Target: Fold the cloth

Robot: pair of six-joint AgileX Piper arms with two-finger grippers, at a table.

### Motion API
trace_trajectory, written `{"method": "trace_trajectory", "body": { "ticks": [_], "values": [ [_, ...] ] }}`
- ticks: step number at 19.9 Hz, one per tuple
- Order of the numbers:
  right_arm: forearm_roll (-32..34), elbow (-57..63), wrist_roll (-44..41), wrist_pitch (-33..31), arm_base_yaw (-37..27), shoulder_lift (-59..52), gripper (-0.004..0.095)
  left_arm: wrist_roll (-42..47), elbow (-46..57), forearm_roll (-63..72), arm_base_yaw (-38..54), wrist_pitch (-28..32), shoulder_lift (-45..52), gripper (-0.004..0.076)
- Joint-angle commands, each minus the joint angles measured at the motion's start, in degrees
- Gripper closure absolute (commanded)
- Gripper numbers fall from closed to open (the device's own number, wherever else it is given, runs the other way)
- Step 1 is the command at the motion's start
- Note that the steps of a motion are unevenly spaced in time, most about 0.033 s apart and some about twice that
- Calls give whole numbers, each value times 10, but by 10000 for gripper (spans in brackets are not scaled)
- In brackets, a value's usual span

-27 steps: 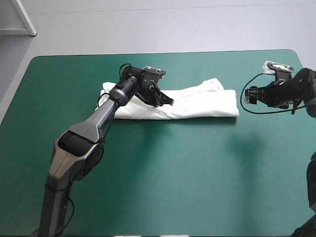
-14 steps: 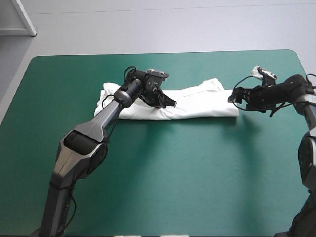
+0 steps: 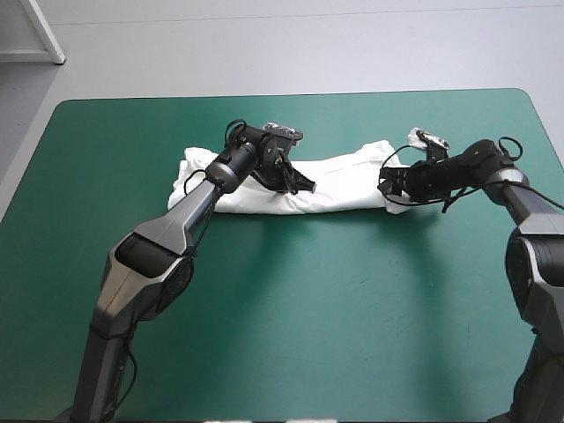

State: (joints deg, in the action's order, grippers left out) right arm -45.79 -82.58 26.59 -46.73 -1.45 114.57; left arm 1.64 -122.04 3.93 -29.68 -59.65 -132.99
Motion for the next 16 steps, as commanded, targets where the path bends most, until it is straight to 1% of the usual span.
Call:
{"method": "trace_trajectory", "body": {
  "ticks": [1, 2, 3, 4, 7, 9, 11, 12, 16],
  "values": [
    [-7, -11, 6, 30, 0, -25, 678, 6, -4, 18, -8, -17, 15, 732],
    [-6, -20, 7, 33, 0, -26, 867, 6, -4, 18, -8, -16, 15, 732],
    [-6, -27, 10, 32, 0, -28, 932, 6, -4, 18, -8, -16, 15, 732],
    [-6, -41, 10, 28, 0, -36, 918, 6, -4, 18, -8, -16, 15, 732],
    [-22, -73, 10, 11, 0, -61, 918, 6, -4, 25, -8, -16, 15, 732],
    [-42, -107, 10, -8, 0, -84, 919, 6, -4, 39, -8, -13, 15, 732],
    [-76, -160, 10, -32, 4, -106, 917, 5, -4, 66, -8, -8, 15, 732],
    [-77, -169, 8, -35, 5, -109, 917, 1, -4, 81, -8, -8, 15, 732],
    [-76, -245, -1, -48, 46, -112, 917, -2, -4, 138, -14, 0, 15, 732]
  ]
}}
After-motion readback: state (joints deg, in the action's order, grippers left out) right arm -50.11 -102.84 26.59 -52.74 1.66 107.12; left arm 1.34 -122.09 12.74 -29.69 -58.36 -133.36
